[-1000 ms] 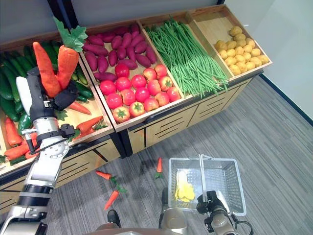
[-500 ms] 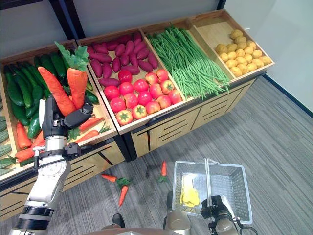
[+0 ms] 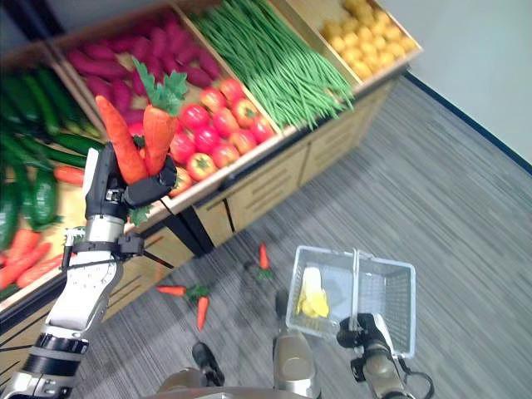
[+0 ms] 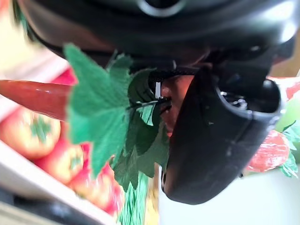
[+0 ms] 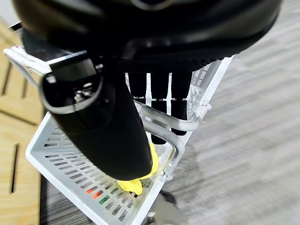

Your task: Get the vegetables into the basket

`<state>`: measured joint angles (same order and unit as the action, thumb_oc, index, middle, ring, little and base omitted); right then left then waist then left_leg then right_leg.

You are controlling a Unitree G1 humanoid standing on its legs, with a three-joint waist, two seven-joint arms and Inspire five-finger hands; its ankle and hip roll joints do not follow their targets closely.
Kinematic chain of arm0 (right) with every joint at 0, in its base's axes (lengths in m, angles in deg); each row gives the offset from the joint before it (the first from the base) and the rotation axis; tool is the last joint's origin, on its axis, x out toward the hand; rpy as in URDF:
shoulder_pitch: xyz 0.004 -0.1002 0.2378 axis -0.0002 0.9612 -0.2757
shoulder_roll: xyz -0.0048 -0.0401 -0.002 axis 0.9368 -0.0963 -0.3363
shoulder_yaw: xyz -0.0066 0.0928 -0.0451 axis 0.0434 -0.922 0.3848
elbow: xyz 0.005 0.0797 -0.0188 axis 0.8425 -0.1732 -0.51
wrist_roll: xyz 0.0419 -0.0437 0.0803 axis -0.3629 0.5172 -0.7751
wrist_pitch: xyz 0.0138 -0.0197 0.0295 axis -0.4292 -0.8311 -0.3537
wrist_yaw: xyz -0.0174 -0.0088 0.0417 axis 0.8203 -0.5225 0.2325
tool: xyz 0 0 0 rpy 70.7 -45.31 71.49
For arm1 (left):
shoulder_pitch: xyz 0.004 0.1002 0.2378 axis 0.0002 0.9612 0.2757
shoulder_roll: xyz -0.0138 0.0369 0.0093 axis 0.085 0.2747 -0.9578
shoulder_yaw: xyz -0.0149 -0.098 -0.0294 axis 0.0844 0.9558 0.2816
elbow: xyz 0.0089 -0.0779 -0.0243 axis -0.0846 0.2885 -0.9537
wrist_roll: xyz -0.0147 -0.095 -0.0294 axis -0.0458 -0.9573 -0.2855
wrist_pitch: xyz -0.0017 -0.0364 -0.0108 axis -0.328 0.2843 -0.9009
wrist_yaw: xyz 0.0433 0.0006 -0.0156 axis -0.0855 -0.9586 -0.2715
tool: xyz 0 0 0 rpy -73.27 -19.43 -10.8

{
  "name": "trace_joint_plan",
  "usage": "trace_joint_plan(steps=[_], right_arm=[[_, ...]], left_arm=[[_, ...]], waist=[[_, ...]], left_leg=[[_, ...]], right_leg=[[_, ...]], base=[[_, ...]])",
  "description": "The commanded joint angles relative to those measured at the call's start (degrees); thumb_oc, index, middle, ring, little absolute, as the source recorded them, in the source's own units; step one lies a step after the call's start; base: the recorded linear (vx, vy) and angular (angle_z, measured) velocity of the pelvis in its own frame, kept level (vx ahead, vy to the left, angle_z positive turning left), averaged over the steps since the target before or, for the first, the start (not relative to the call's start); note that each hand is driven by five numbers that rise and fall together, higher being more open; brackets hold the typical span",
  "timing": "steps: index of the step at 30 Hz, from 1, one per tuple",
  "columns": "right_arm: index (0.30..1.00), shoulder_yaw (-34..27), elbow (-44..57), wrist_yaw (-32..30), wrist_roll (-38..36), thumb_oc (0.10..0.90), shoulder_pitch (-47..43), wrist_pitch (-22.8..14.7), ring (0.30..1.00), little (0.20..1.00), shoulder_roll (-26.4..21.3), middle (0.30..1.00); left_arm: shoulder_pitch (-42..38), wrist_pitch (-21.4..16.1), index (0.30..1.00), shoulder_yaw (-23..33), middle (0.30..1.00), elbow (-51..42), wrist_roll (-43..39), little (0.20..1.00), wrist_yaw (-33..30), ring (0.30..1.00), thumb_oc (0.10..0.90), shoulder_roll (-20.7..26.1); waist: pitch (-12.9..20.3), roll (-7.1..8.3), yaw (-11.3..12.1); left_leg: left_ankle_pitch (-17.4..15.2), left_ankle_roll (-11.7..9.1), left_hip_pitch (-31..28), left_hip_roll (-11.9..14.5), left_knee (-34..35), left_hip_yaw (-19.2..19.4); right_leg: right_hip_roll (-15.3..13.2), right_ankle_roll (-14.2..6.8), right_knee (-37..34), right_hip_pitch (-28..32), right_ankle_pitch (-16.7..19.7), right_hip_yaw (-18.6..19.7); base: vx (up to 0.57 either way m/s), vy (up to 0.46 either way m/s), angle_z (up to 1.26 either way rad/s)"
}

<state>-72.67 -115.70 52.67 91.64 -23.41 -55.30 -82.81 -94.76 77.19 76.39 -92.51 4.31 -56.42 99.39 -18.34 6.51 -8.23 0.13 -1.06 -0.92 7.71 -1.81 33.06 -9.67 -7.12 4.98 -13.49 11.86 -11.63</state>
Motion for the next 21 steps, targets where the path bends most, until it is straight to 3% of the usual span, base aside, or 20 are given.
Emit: trace_joint_plan(steps=[1, 6, 10, 11, 14, 15, 16, 17, 18, 19, 20, 21], right_arm=[[0.3, 4.2, -2.1, -1.3, 2.4, 0.4, 5.2, 1.3, 0.3, 0.3, -4.5, 0.3], [0.3, 4.1, -2.3, -1.5, 2.2, 0.4, 5.2, 1.4, 0.3, 0.3, -4.6, 0.3], [0.3, 3.6, -2.2, -1.9, 1.7, 0.4, 5.2, 1.2, 0.3, 0.3, -5.7, 0.3], [0.3, 3.2, -1.7, -2.2, 1.4, 0.4, 5.3, 1.0, 0.3, 0.3, -6.7, 0.3], [0.3, 3.1, -1.7, -2.3, 1.1, 0.4, 5.1, 0.8, 0.3, 0.3, -7.5, 0.3], [0.3, 3.2, -1.7, -2.4, 1.0, 0.4, 4.7, 0.7, 0.3, 0.3, -8.1, 0.3], [0.3, 3.2, -2.4, -2.6, 0.6, 0.4, 4.1, 0.7, 0.3, 0.3, -8.6, 0.3], [0.3, 3.2, -2.4, -2.7, 0.4, 0.4, 3.9, 0.7, 0.3, 0.3, -8.6, 0.3], [0.3, 3.2, -2.4, -2.7, 0.4, 0.4, 3.8, 0.7, 0.3, 0.3, -8.6, 0.3], [0.3, 3.5, -2.6, -2.8, 0.5, 0.4, 3.6, 0.6, 0.3, 0.3, -8.6, 0.3], [0.3, 3.8, -3.2, -2.8, 0.6, 0.4, 3.3, 0.6, 0.3, 0.3, -8.5, 0.3], [0.3, 4.3, -3.6, -2.8, 1.0, 0.4, 2.9, 0.6, 0.3, 0.3, -8.6, 0.3]], left_arm=[[-2.3, -6.9, 0.3, 2.8, 0.3, -9.8, 0.1, 0.3, -1.5, 0.3, 0.4, 3.3], [-1.6, -6.9, 0.3, 3.9, 0.3, -10.0, 0.2, 0.3, -1.1, 0.3, 0.4, 3.4], [-1.7, -7.0, 0.3, 3.4, 0.3, -9.8, -1.1, 0.3, -0.7, 0.3, 0.4, 1.8], [-2.0, -7.2, 0.3, 3.1, 0.3, -9.4, -1.8, 0.3, -0.6, 0.3, 0.4, 0.9], [-2.1, -7.4, 0.3, 2.6, 0.3, -9.1, -2.3, 0.3, -0.2, 0.3, 0.4, 0.3], [-2.2, -7.6, 0.3, 2.5, 0.3, -8.8, -2.2, 0.3, -0.3, 0.3, 0.4, -0.1], [-2.1, -7.6, 0.3, 2.2, 0.3, -8.8, -2.3, 0.3, -0.6, 0.3, 0.4, -0.8], [-2.0, -7.6, 0.3, 2.4, 0.3, -8.9, -1.9, 0.3, -0.9, 0.3, 0.4, -0.9], [-2.1, -7.6, 0.3, 2.4, 0.3, -8.9, -1.9, 0.3, -0.9, 0.3, 0.4, -0.9], [-1.7, -7.7, 0.3, 3.0, 0.3, -9.2, -1.4, 0.3, -1.5, 0.3, 0.4, -1.0], [-1.6, -7.9, 0.3, 3.1, 0.3, -9.2, -1.2, 0.3, -1.7, 0.3, 0.4, -1.2], [-1.2, -8.5, 0.3, 3.7, 0.3, -9.5, -0.6, 0.3, -2.6, 0.3, 0.4, -1.1]], waist=[[4.1, -1.63, 3.4], [5.7, -1.26, 4.2], [5.8, -2.16, 3.4], [5.5, -2.71, 2.7], [5.1, -3.17, 2.7], [4.4, -3.32, 3.3], [4.3, -3.55, 4.7], [4.4, -3.53, 5.2], [4.5, -3.44, 5.2], [4.5, -3.36, 6.1], [4.6, -3.24, 6.4], [4.6, -3.17, 7.2]], left_leg=[[-4.6, -1.9, -1.1, 0.6, -1.7, -4.0], [-2.9, -3.6, -1.7, 1.9, -2.2, -2.6], [-1.8, -5.4, -1.8, 3.8, -4.3, -2.9], [-1.4, -6.7, -1.3, 5.8, -7.8, -3.4], [-0.8, -7.6, -1.0, 6.9, -11.3, -5.4], [1.8, -7.6, 0.4, 6.9, -14.2, -8.9], [1.5, -7.1, 1.9, 3.8, -13.3, -18.0], [0.3, -6.6, 2.5, 2.0, -11.2, -22.0], [0.6, -6.5, 2.6, 1.9, -11.0, -22.0], [-0.9, -5.9, 3.0, -0.3, -8.8, -27.0], [-1.7, -5.5, 3.1, -1.0, -7.6, -29.2], [-1.8, -5.3, 4.2, -3.2, -6.3, -34.9]], right_leg=[[-4.2, -3.6, 8.9, 6.4, -10.4, -3.1], [-1.3, -2.5, 2.4, 10.3, -11.9, -3.8], [1.0, -0.8, -0.9, 12.7, -12.9, -4.1], [2.0, 0.4, -0.8, 13.5, -14.1, -3.6], [3.2, 1.4, -0.8, 14.4, -15.0, -2.7], [4.0, 2.6, -0.7, 14.3, -14.4, -2.0], [4.2, 2.3, -0.8, 14.1, -14.4, 0.6], [4.1, 2.1, -1.0, 14.0, -14.0, 2.0], [4.0, 2.1, -1.1, 13.9, -13.8, 2.0], [4.0, 1.8, -1.3, 13.6, -13.3, 4.4], [3.9, 1.5, -1.6, 13.4, -12.8, 5.7], [4.2, 1.1, -1.6, 12.7, -11.8, 9.2]], base=[[-0.04, -0.036, -0.55], [0.04, -0.195, -0.54], [0.03, -0.215, -0.22], [0.02, -0.261, -0.05], [0.0, -0.12, -0.19], [-0.02, -0.085, -0.46], [-0.03, -0.026, -0.63], [0.02, 0.027, -0.86], [0.04, 0.039, -0.87], [0.04, 0.029, -0.92], [0.08, 0.084, -0.72], [0.05, 0.063, -0.78]])
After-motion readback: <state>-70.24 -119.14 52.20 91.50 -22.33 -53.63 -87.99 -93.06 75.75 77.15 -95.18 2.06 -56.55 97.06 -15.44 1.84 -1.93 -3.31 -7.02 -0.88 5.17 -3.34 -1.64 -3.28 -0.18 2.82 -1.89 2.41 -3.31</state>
